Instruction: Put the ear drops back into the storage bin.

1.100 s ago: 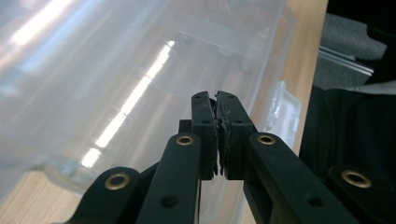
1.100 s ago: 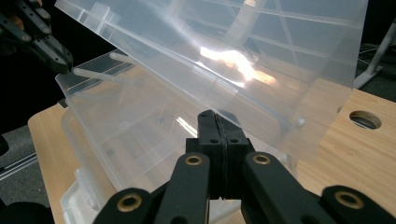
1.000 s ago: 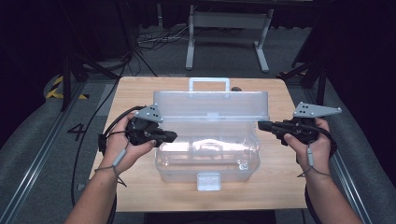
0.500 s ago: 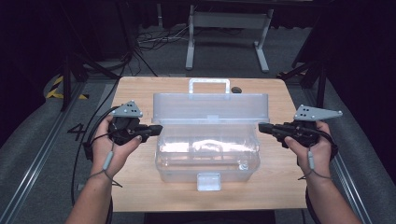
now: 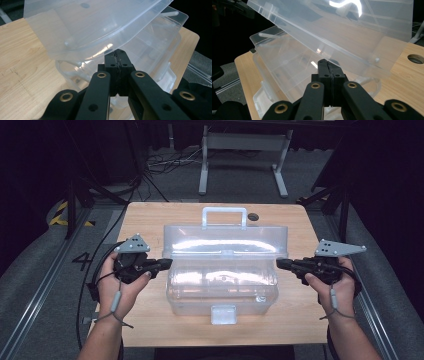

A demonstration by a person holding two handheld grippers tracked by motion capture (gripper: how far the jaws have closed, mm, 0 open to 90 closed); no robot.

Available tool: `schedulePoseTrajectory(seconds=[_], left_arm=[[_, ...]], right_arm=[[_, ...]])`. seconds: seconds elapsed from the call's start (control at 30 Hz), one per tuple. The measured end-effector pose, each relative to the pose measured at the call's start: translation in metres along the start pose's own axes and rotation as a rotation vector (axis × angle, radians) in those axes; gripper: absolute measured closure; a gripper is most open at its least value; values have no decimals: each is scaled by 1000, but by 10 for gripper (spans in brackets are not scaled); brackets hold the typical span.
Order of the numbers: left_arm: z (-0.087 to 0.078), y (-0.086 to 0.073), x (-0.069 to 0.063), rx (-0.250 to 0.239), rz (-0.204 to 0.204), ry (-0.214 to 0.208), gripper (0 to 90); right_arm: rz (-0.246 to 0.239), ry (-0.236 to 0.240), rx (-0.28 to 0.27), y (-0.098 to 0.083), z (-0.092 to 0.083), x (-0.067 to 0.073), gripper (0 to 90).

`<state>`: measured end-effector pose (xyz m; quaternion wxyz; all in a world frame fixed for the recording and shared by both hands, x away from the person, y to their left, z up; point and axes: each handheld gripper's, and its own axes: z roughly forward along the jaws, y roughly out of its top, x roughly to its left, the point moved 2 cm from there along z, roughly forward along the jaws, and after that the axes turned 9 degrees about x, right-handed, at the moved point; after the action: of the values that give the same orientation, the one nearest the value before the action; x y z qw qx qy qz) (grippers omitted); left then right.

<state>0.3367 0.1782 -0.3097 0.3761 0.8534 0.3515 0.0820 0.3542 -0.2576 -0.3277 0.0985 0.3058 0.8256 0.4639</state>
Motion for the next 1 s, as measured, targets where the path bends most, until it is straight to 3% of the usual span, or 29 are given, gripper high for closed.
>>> schedulePoseTrajectory(seconds=[0.27,0.5,0.7,1.0], left_arm=[[4,-5,2,17,-22,-8,883],[5,-8,2,59,-23,-17,878],[8,-11,4,79,-38,-17,876],[11,-14,4,120,-25,-14,871]], right_arm=[[11,13,4,-4,-1,2,900],[18,37,49,-7,-1,3,898],[24,22,75,-11,-3,1,898],[35,24,112,-17,-6,-1,888]])
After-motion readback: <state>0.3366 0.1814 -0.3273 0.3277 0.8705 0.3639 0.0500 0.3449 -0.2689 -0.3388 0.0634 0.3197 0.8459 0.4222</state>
